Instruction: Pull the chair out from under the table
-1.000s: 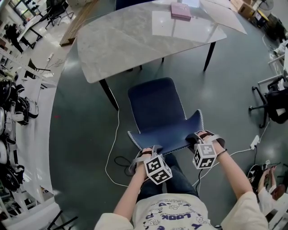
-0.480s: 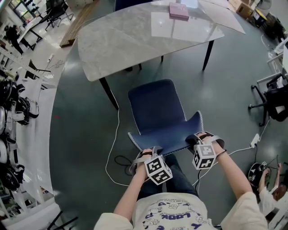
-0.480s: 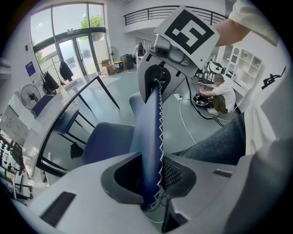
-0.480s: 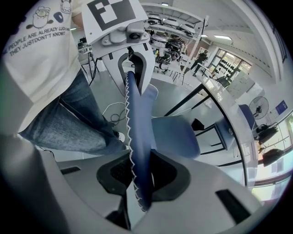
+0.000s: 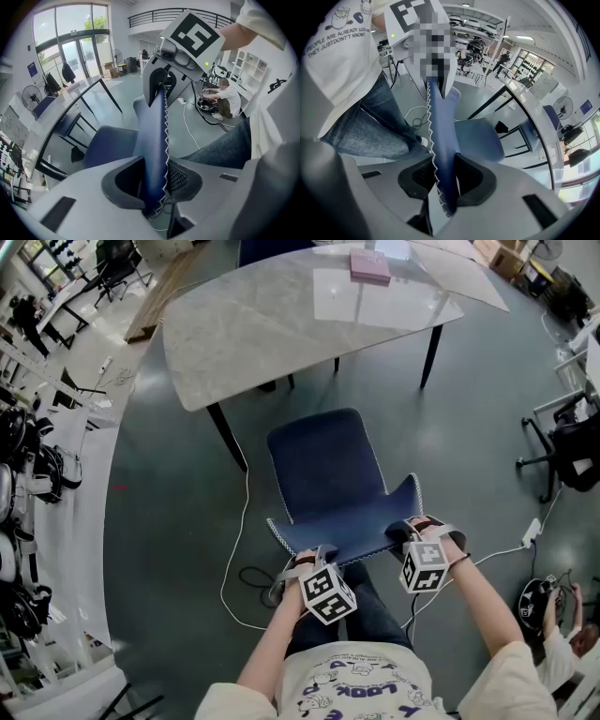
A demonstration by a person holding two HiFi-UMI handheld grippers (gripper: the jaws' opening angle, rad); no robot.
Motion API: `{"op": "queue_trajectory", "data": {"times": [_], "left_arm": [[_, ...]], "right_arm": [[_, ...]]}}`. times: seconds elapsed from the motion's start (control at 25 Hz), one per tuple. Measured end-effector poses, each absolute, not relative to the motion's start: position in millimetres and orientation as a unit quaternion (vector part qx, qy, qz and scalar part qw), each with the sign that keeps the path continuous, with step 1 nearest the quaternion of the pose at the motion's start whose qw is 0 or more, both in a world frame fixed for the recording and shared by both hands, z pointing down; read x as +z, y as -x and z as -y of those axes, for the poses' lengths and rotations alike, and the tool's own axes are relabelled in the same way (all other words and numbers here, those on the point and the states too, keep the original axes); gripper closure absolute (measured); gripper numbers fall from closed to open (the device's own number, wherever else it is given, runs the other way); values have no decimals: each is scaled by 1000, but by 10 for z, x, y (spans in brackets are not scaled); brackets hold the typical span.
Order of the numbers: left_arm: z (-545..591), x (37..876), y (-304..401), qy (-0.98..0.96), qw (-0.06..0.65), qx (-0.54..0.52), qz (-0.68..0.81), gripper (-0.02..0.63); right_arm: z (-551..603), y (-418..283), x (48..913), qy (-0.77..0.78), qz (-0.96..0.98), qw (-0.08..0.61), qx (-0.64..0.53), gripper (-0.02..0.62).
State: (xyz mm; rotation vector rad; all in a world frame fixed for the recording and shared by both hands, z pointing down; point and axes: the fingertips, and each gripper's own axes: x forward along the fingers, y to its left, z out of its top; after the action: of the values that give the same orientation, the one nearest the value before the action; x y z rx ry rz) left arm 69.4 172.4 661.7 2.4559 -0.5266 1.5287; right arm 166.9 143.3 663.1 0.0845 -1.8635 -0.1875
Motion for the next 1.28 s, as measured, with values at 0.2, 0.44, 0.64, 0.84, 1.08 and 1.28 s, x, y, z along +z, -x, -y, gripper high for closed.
{"op": "queue_trajectory", "data": {"times": [0.2,0.44,0.64,0.84,1.08,1.28], "left_arm": [[-1715,6612,-690,-837,126,501,181,453],[-1692,6442,-653,-850,164,468,176,370],[-1690,6239,-614,-857,167,453,178,351],[-1476,5744,-565,-881,189,377,213,368],[-999,5171,-324,-885,153,333,285,453],[-582,4633,-115,-879,116,276,371,542]], "right_arm": [[-1420,-1671,6628,-56,808,582,-77,456],[-1436,-1601,6505,-78,836,544,-4,339],[-1443,-1575,6312,-76,844,531,1,327],[-1401,-1457,6029,-84,862,500,6,337],[-1021,-1282,5444,-154,895,418,16,375],[-592,-1209,4889,-243,911,333,25,444]]}}
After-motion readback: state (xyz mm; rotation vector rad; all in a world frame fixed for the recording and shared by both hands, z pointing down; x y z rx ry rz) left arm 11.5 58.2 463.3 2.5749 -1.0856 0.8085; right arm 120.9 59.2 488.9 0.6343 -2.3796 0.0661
